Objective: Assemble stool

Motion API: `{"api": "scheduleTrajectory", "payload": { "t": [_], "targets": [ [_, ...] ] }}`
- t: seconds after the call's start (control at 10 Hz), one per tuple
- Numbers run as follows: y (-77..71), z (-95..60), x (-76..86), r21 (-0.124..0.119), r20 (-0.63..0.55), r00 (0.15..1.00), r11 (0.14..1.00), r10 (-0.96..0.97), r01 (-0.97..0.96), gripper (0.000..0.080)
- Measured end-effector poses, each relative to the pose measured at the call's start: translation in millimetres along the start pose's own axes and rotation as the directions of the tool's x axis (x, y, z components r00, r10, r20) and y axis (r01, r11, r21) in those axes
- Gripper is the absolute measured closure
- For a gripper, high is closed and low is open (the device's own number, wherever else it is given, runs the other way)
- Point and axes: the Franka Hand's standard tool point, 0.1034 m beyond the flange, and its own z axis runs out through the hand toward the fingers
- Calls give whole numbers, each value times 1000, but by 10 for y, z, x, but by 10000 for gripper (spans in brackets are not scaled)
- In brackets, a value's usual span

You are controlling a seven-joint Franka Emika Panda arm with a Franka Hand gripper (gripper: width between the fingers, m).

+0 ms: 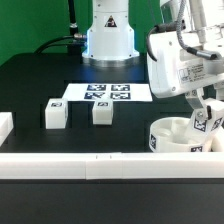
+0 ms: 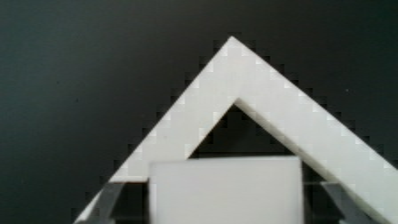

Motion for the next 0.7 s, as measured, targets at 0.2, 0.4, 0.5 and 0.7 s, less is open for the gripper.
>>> {"api": "scheduleTrajectory", "payload": {
  "t": [0.2, 0.4, 0.5, 0.7],
  "targets": [
    [20, 3, 0, -3, 4, 1000, 1000, -27, 27, 271],
    [-37, -188, -3, 11, 18, 994, 994, -110, 110, 183],
    [-65, -308, 30, 13, 22, 989, 989, -148, 147, 160],
    [-169, -524, 142, 28, 21, 981, 980, -195, 195, 153]
  ]
}}
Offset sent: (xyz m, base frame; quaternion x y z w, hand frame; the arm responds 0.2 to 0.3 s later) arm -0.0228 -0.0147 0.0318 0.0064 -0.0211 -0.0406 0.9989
